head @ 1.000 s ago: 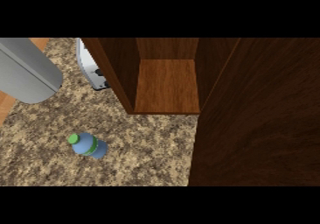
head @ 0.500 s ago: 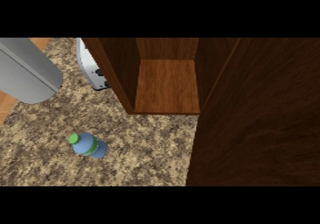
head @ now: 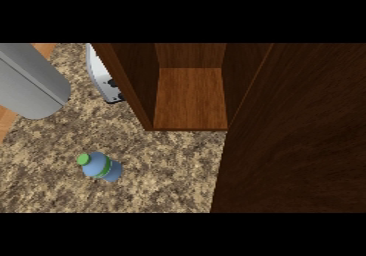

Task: Pick up the bottled water, place it into the cabinet and close the cabinet

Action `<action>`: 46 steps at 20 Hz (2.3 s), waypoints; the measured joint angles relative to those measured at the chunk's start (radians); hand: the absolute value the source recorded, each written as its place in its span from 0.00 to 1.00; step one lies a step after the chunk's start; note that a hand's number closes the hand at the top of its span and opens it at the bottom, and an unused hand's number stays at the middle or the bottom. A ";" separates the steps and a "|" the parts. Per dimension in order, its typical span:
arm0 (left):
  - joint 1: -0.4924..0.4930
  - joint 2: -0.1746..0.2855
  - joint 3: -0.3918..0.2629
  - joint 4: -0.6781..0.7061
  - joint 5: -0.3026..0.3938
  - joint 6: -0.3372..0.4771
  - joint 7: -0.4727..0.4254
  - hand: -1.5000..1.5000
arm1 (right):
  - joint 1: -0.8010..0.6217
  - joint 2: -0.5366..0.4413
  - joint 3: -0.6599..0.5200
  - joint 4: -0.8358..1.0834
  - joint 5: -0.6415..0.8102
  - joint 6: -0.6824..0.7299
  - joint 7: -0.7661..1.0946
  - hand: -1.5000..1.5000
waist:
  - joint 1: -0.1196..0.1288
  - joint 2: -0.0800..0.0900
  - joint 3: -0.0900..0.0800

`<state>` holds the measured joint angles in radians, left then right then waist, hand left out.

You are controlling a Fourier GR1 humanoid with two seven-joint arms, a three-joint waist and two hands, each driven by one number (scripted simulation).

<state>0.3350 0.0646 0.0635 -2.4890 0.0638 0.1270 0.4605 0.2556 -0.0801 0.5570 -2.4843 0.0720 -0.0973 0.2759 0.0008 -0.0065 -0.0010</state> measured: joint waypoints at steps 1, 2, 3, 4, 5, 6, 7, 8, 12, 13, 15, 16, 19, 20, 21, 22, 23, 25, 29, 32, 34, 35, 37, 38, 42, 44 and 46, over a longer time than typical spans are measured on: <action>-0.002 0.005 0.014 0.001 0.002 -0.007 0.002 0.00 | -0.001 -0.003 0.005 0.000 0.002 -0.006 0.001 0.00 | 0.000 0.000 0.000; 0.005 0.000 0.012 0.008 0.001 -0.017 -0.015 0.00 | -0.014 0.000 -0.001 0.004 0.003 -0.013 0.002 0.00 | 0.001 0.001 0.000; -0.007 0.001 0.018 0.017 0.002 -0.021 -0.022 0.00 | -0.020 -0.004 0.007 0.003 0.005 -0.019 0.007 0.00 | -0.001 0.001 0.000; -0.011 -0.005 0.013 0.019 0.000 -0.020 -0.023 0.00 | -0.024 -0.004 0.015 0.004 0.007 -0.027 0.009 0.00 | -0.001 0.002 0.000; -0.014 -0.007 0.017 0.027 0.002 -0.026 -0.034 0.00 | -0.025 -0.010 0.012 0.003 0.008 -0.029 0.008 0.00 | -0.002 0.002 0.000; -0.028 -0.005 0.020 0.029 0.002 -0.024 -0.028 0.00 | -0.024 -0.019 0.011 0.000 0.008 -0.031 0.011 0.00 | -0.003 0.002 0.000; -0.026 -0.011 0.018 0.046 0.005 -0.032 -0.049 0.00 | -0.027 -0.023 0.013 -0.003 0.009 -0.037 0.016 0.00 | -0.004 0.002 0.000; -0.032 -0.008 0.027 0.052 0.013 -0.037 -0.051 0.00 | -0.018 -0.030 0.018 -0.004 0.010 -0.041 0.007 0.00 | -0.005 0.002 0.000; -0.027 -0.027 0.018 0.106 0.004 -0.057 -0.108 0.00 | -0.050 -0.033 0.039 -0.001 0.017 -0.067 0.036 0.00 | -0.005 0.003 0.000; -0.021 -0.035 0.017 0.131 0.005 -0.065 -0.135 0.00 | -0.058 -0.033 0.043 -0.001 0.019 -0.075 0.042 0.00 | -0.004 0.003 0.000; -0.005 -0.045 0.025 0.170 0.001 -0.073 -0.180 0.00 | -0.042 -0.045 0.067 -0.001 0.028 -0.088 0.030 0.00 | -0.007 0.002 0.000; 0.002 -0.045 0.037 0.193 0.007 -0.082 -0.208 0.00 | -0.039 -0.051 0.073 -0.001 0.029 -0.092 0.021 0.00 | -0.006 0.002 0.000; -0.025 -0.050 0.038 0.269 -0.014 -0.071 -0.254 0.00 | -0.044 -0.058 0.093 0.002 0.036 -0.113 0.015 0.00 | -0.009 0.003 0.000; -0.034 -0.050 0.048 0.295 -0.013 -0.071 -0.266 0.00 | -0.048 -0.060 0.093 0.002 0.037 -0.120 0.020 0.00 | -0.009 0.003 0.000; -0.032 -0.053 0.044 0.310 -0.022 -0.067 -0.283 0.00 | -0.046 -0.065 0.100 0.002 0.039 -0.126 0.019 0.00 | -0.009 0.003 0.000; -0.043 -0.046 0.056 0.335 -0.012 -0.074 -0.288 0.00 | -0.048 -0.061 0.119 0.007 0.046 -0.138 0.015 0.00 | -0.009 0.003 0.000; -0.045 -0.045 0.058 0.349 -0.014 -0.077 -0.294 0.00 | -0.051 -0.062 0.126 0.009 0.049 -0.146 0.013 0.00 | -0.009 0.003 0.000; -0.058 -0.045 0.068 0.415 -0.015 -0.086 -0.337 0.00 | -0.058 -0.071 0.133 0.010 0.053 -0.155 0.017 0.00 | -0.010 0.003 0.000; -0.078 -0.048 0.062 0.529 -0.028 -0.098 -0.410 0.00 | -0.071 -0.092 0.118 0.008 0.056 -0.170 0.023 0.00 | -0.010 0.004 0.000; -0.114 -0.048 0.065 0.619 -0.045 -0.097 -0.460 0.00 | -0.062 -0.107 0.132 0.007 0.058 -0.182 0.010 0.00 | -0.012 0.004 0.000; -0.114 -0.054 0.045 0.668 -0.053 -0.090 -0.506 0.00 | -0.059 -0.117 0.135 0.004 0.059 -0.191 0.009 0.00 | -0.011 0.004 0.000; -0.117 -0.051 0.051 0.700 -0.047 -0.101 -0.535 0.00 | -0.061 -0.123 0.128 0.007 0.057 -0.190 -0.004 0.00 | -0.011 0.004 0.000; -0.130 -0.051 0.058 0.759 -0.044 -0.107 -0.573 0.00 | -0.063 -0.123 0.144 0.008 0.060 -0.205 -0.003 0.00 | -0.011 0.004 0.000; -0.136 -0.052 0.057 0.785 -0.047 -0.110 -0.592 0.00 | -0.066 -0.128 0.137 0.008 0.059 -0.205 -0.005 0.00 | -0.010 0.004 0.000; -0.153 -0.055 0.031 0.874 -0.050 -0.101 -0.651 0.00 | -0.089 -0.129 0.153 0.008 0.065 -0.227 0.018 0.00 | -0.009 0.004 0.000; -0.159 -0.055 0.040 0.912 -0.044 -0.108 -0.681 0.00 | -0.085 -0.137 0.157 0.011 0.067 -0.235 0.009 0.00 | -0.009 0.004 0.000; -0.157 -0.058 0.040 0.963 -0.041 -0.111 -0.729 0.00 | -0.102 -0.135 0.160 0.016 0.070 -0.243 0.019 0.00 | -0.008 0.004 0.000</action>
<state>0.1783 0.0067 0.1039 -1.5259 0.0225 0.0162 -0.2684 0.1536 -0.2147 0.7175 -2.4679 0.1416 -0.3405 0.2951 -0.0069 -0.0021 -0.0010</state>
